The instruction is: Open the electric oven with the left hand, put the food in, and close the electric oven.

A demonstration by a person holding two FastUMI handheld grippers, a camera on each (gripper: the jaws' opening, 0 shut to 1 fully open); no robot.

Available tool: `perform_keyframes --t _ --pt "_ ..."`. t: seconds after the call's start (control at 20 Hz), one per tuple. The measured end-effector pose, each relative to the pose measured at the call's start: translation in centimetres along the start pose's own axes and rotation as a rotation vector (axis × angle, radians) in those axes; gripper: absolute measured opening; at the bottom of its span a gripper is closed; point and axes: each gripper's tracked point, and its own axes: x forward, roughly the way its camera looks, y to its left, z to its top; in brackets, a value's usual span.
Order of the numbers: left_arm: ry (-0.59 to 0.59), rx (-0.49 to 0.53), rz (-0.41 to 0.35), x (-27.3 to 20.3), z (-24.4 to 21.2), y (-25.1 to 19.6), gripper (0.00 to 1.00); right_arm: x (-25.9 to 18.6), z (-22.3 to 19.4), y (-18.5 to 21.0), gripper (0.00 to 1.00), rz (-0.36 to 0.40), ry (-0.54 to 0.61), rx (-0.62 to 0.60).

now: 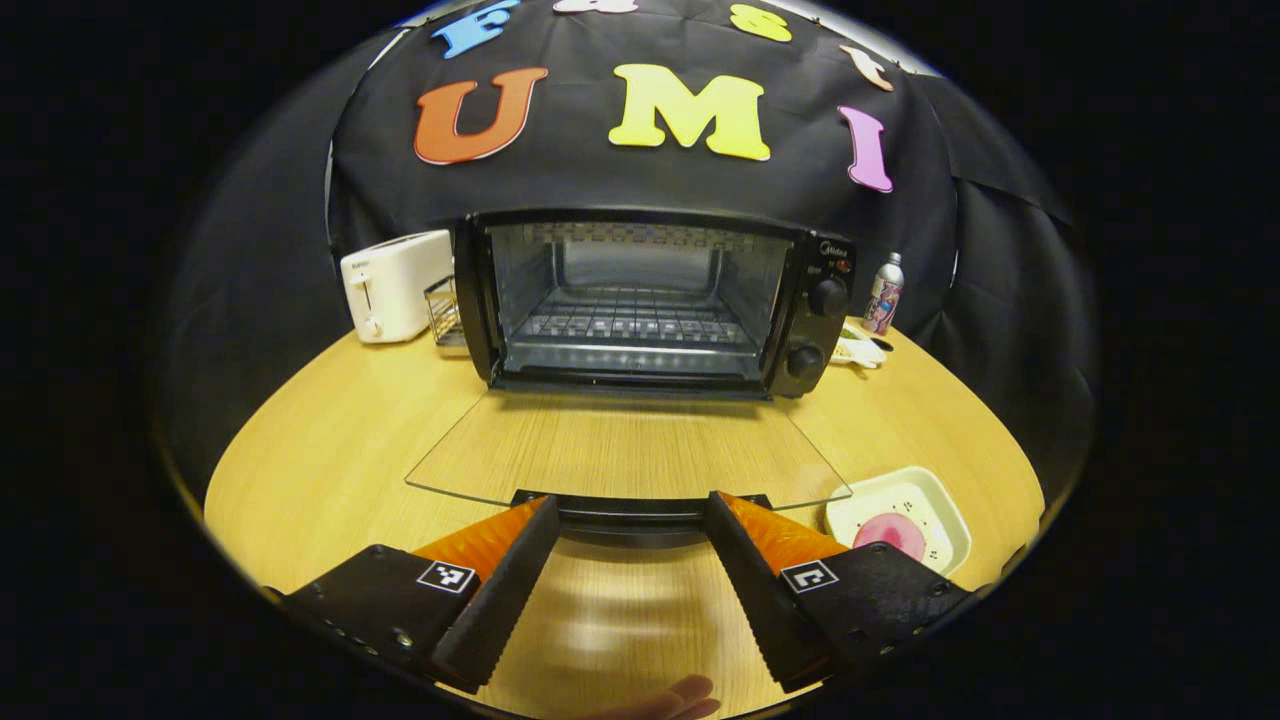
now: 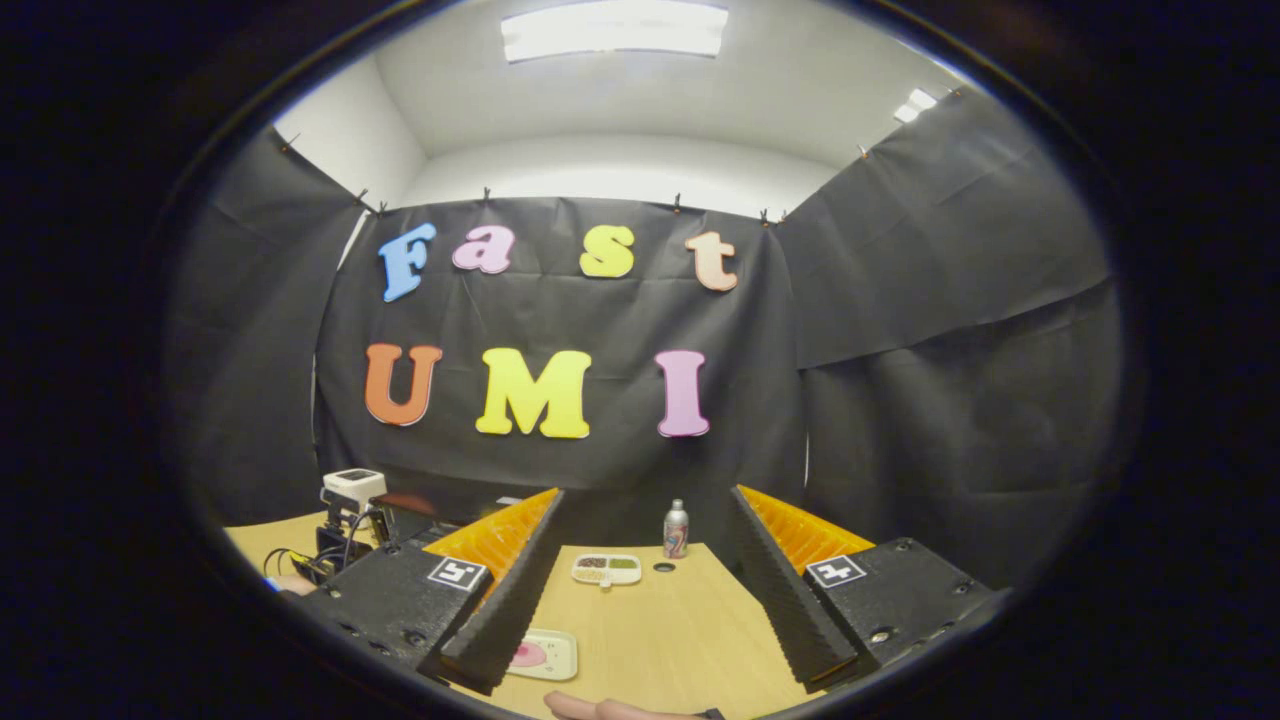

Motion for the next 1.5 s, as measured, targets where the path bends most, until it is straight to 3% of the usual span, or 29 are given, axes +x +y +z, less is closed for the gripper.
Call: perform_keyframes --t 0.4,0.5,0.75,1.2,1.5 --pt "-0.014 0.011 -0.002 -0.1 -0.1 -0.3 0.95 1.5 -2.6 0.8 0.97 0.019 0.082 -0.003" --pt "-0.033 0.015 -0.034 -0.8 0.2 -0.8 0.95 2.1 -3.9 1.4 1.00 0.042 0.124 0.003" --pt "-0.174 -0.024 -0.065 -5.3 3.7 -1.6 0.95 4.5 -9.6 4.0 0.98 0.158 0.357 0.023" --pt "-0.449 -0.021 0.038 -16.8 9.6 0.7 0.95 8.4 -22.3 5.5 0.98 0.216 0.760 -0.062" --pt "-0.582 0.018 0.052 -22.9 13.0 1.3 0.95 8.9 -29.2 6.2 0.97 0.247 1.018 0.007"
